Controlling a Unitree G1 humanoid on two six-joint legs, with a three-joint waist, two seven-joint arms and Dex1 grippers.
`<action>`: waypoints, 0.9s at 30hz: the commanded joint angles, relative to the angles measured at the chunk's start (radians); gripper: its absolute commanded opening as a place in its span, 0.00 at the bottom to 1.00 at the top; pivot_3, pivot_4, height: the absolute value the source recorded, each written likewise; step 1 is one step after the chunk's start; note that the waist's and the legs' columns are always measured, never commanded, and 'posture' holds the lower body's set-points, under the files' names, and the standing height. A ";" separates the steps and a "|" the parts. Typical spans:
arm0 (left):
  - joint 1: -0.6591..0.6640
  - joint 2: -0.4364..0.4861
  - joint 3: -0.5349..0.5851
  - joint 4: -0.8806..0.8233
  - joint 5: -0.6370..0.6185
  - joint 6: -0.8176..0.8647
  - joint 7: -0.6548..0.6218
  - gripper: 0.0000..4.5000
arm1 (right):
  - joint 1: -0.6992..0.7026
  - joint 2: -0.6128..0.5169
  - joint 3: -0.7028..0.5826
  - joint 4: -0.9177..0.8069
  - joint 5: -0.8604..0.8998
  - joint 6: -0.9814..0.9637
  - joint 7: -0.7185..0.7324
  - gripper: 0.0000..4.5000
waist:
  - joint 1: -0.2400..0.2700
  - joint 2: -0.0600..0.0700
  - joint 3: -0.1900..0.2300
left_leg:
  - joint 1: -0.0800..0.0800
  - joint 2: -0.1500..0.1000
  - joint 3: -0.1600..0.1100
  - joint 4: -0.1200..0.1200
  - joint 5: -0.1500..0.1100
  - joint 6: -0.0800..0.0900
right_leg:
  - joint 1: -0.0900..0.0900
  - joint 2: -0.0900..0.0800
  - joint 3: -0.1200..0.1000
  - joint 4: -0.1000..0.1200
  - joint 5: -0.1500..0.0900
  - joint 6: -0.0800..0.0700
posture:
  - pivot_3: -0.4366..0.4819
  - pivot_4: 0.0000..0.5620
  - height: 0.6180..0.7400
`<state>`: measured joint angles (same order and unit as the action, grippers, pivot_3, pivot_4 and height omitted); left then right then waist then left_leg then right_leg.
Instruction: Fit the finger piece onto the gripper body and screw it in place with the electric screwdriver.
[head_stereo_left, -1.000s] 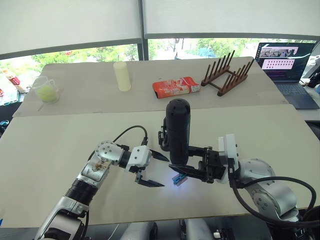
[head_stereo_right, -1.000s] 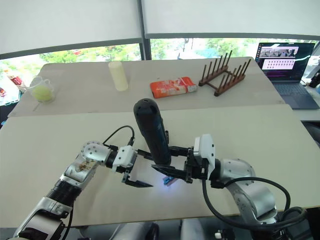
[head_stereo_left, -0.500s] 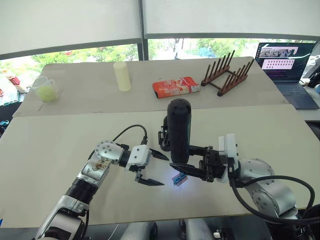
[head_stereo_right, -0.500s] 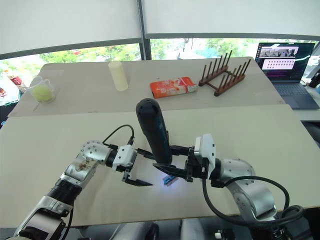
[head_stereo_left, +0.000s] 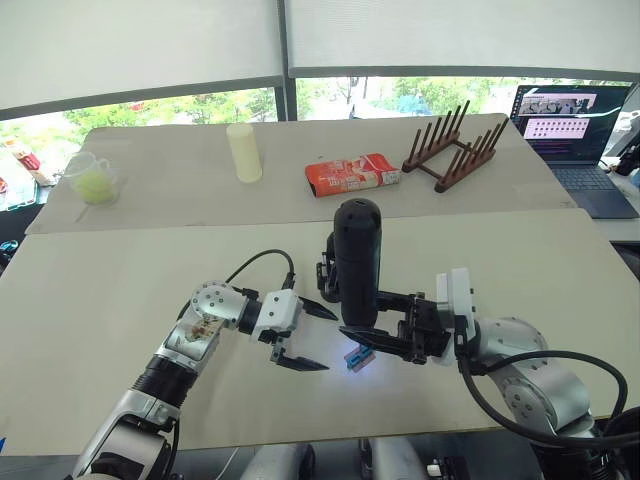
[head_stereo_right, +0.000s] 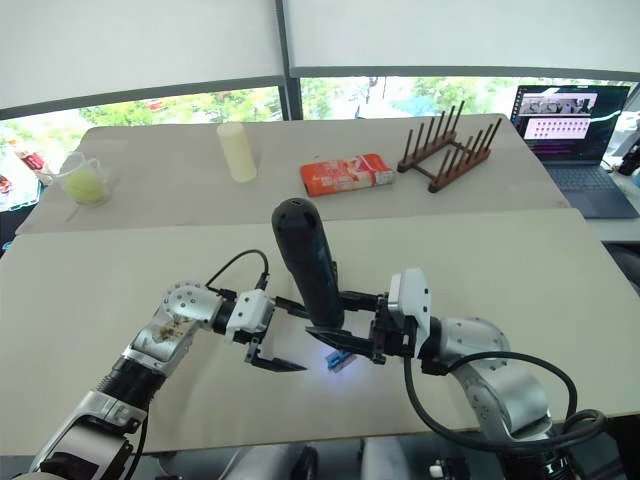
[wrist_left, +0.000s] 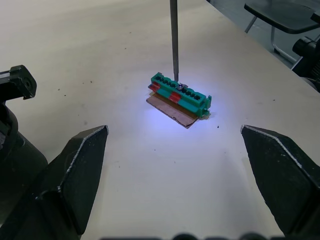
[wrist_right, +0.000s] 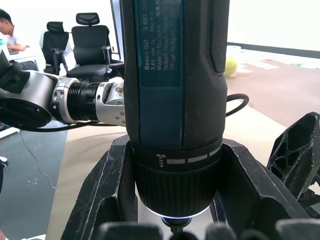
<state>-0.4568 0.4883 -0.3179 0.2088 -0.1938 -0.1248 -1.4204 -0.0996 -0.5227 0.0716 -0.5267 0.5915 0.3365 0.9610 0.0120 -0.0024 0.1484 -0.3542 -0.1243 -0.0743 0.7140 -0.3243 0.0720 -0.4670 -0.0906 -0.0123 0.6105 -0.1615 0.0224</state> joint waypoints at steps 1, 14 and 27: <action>-0.016 -0.004 0.006 -0.007 -0.003 -0.017 0.006 1.00 | -0.002 0.002 -0.004 -0.030 0.012 -0.035 0.012 0.42 | 0.000 0.000 0.000 | 0.000 0.000 0.000 0.000 0.000 0.000 | 0.000 0.000 0.000 0.000 0.000 0.000 | 0.48 0.27 1.00; -0.016 -0.008 0.007 0.009 0.004 -0.030 0.010 1.00 | 0.003 -0.001 0.000 -0.030 0.007 -0.034 0.012 0.42 | 0.000 0.000 0.000 | 0.000 0.000 0.000 0.000 0.000 0.000 | 0.000 0.000 0.000 0.000 0.000 0.000 | 0.48 0.27 1.00; -0.020 -0.013 0.008 0.017 0.007 -0.035 0.012 1.00 | -0.011 0.002 0.002 -0.023 0.000 -0.028 0.007 0.42 | 0.000 0.000 0.000 | 0.000 0.000 0.000 0.000 0.000 0.000 | 0.000 0.000 0.000 0.000 0.000 0.000 | 0.48 0.27 1.00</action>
<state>-0.4611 0.4769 -0.3180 0.2326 -0.1822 -0.1350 -1.4095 -0.0940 -0.5246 0.0784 -0.5205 0.5728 0.3365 0.9606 0.0119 -0.0024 0.1484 -0.3542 -0.1243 -0.0743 0.7141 -0.3243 0.0720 -0.4669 -0.0905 -0.0123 0.6105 -0.1615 0.0224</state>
